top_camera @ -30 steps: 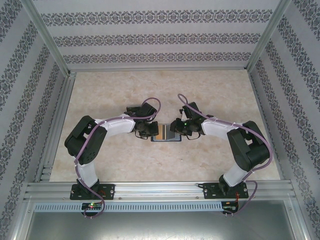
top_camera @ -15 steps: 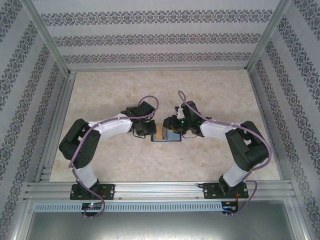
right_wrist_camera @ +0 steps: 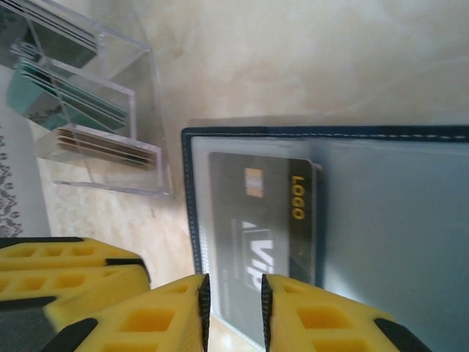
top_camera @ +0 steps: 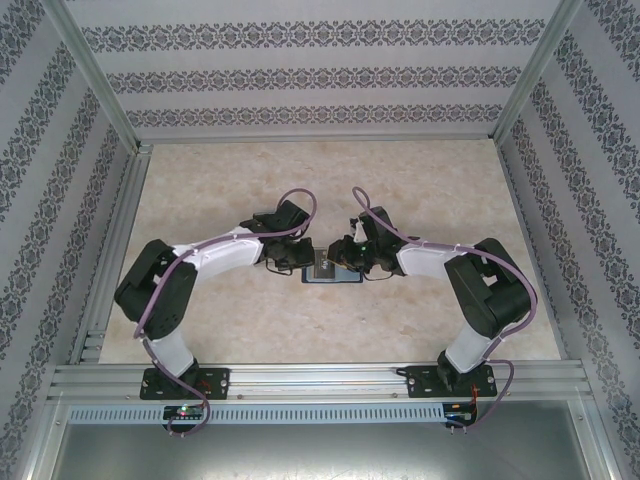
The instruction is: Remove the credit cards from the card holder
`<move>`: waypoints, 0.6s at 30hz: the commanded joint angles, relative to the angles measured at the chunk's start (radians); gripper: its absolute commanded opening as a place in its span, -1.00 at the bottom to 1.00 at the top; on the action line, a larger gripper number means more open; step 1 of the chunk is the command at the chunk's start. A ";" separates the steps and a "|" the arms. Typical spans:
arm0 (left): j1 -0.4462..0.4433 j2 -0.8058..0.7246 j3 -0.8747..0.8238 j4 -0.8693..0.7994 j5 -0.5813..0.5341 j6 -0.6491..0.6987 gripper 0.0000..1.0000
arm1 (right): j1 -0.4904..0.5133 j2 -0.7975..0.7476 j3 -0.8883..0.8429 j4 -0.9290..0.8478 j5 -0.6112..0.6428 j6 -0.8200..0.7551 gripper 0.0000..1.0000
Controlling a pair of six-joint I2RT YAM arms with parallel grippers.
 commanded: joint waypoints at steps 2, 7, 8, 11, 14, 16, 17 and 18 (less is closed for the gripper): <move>0.004 0.054 0.025 0.027 0.033 -0.011 -0.73 | -0.009 0.022 -0.011 -0.039 0.041 -0.044 -0.45; 0.002 0.093 0.036 0.015 0.034 -0.009 -0.74 | -0.009 0.057 0.001 -0.045 0.040 -0.050 -0.45; 0.003 0.097 0.035 0.012 0.032 -0.009 -0.74 | -0.009 0.063 0.003 -0.046 0.040 -0.051 -0.45; 0.003 0.104 0.033 0.011 0.034 -0.011 -0.75 | -0.008 0.079 0.006 -0.048 0.040 -0.053 -0.45; 0.003 0.109 0.032 0.008 0.036 -0.009 -0.75 | -0.007 0.090 0.008 -0.035 0.023 -0.053 -0.47; 0.003 0.113 0.035 0.008 0.039 -0.009 -0.76 | -0.008 0.094 0.009 -0.015 0.003 -0.049 -0.54; 0.003 0.114 0.035 0.008 0.040 -0.009 -0.76 | -0.007 0.093 0.011 -0.010 -0.001 -0.046 -0.56; 0.003 0.114 0.035 0.007 0.040 -0.011 -0.76 | -0.007 0.093 0.012 -0.010 -0.002 -0.046 -0.61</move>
